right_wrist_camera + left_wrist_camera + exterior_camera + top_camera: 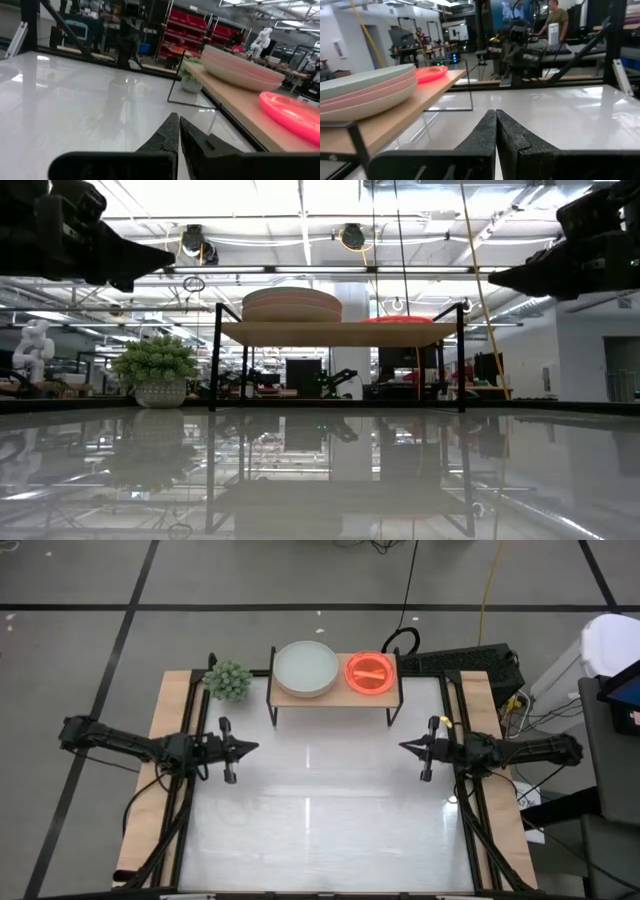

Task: Place and stack plates onto a shelf
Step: Return to Home Position

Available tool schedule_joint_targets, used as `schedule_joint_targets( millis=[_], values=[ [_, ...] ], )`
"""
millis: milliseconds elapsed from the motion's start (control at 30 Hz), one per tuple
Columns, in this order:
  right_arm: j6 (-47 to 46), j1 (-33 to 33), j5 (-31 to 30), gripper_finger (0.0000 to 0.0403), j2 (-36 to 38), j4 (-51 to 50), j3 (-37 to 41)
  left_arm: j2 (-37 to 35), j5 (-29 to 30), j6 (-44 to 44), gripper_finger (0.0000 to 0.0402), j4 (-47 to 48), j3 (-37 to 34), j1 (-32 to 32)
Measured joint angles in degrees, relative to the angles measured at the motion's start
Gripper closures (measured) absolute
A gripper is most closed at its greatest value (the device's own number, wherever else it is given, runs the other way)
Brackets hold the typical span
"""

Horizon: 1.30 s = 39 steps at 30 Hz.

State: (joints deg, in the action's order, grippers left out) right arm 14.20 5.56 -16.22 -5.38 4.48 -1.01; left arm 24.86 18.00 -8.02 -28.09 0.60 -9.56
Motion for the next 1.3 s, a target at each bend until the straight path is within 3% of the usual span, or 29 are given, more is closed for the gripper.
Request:
schedule_joint_targets(
  millis=[133,333,500,833,1067,1200,1300],
  values=[
    [0.1,0.0,0.1,0.0403,2.1,-0.9,0.0,-1.8,-0.5,0.0,0.0400,1.9,0.0,1.8],
    [1.7,0.0,0.2,0.0403,4.0,-1.2,0.0,-4.2,-8.4,1.9,0.0400,1.9,0.0,4.4],
    [1.3,0.0,7.2,0.0403,4.3,-2.4,0.0,-6.0,-11.7,1.9,0.0400,3.1,0.0,6.6],
    [0.2,-0.2,8.2,0.0403,4.3,-2.6,0.0,-9.9,-16.3,2.4,0.0401,8.3,0.0,11.4],
    [-0.9,-4.4,9.2,0.0403,4.2,-2.7,0.0,-10.4,-20.8,3.9,0.0401,11.3,0.0,13.6],
    [-1.6,-6.2,14.6,0.0403,4.0,-3.6,0.0,-10.4,-22.1,4.2,0.0401,13.4,0.0,14.4],
    [-1.5,-6.4,15.1,0.0403,3.3,-3.7,0.0,-10.4,-22.4,4.0,0.0401,14.4,0.0,15.4]
  ],
)
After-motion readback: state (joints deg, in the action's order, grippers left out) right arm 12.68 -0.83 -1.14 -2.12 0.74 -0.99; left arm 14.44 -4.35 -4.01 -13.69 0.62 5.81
